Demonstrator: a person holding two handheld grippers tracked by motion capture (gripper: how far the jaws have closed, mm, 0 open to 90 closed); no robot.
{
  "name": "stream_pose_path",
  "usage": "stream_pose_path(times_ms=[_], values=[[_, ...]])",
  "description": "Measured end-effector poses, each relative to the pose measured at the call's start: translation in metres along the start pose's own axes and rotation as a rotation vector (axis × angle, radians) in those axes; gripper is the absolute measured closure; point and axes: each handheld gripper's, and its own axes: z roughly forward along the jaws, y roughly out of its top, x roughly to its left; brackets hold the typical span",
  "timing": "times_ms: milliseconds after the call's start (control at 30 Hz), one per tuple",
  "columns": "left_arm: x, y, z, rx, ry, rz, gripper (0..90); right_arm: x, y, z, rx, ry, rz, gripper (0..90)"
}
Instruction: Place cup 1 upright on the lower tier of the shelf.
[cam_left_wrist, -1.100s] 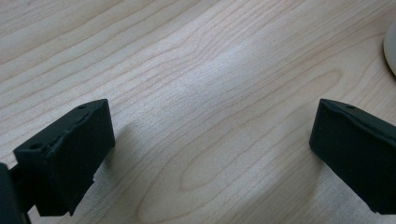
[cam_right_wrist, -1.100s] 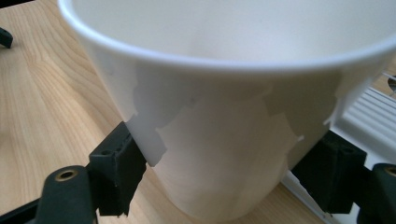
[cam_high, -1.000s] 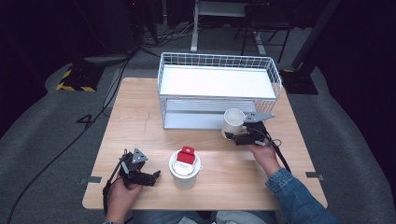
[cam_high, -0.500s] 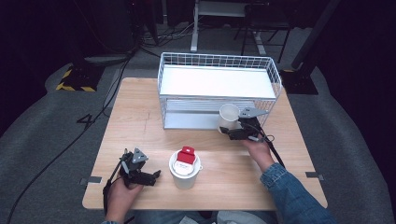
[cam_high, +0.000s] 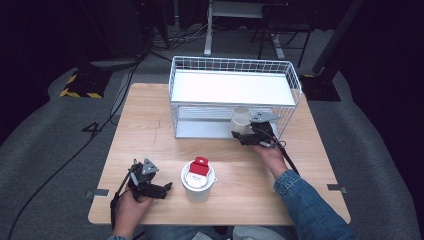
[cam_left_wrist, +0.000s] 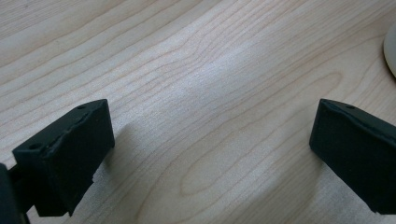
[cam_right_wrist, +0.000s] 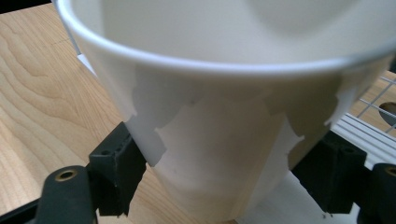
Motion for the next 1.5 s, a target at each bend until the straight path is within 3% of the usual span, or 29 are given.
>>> stream_pose_path(times_ms=[367,1067,1500], values=[[0.000,0.000,0.000,0.000,0.000,0.000,0.4,-0.004,0.002,0.014,-0.012,-0.023,-0.002,24.1],[0.000,0.000,0.000,0.000,0.000,0.000,0.3,-0.010,0.001,0.041,0.017,-0.066,-0.008,24.0],[0.000,0.000,0.000,0.000,0.000,0.000,0.4,-0.015,-0.002,0.048,0.022,-0.061,0.028,23.8]])
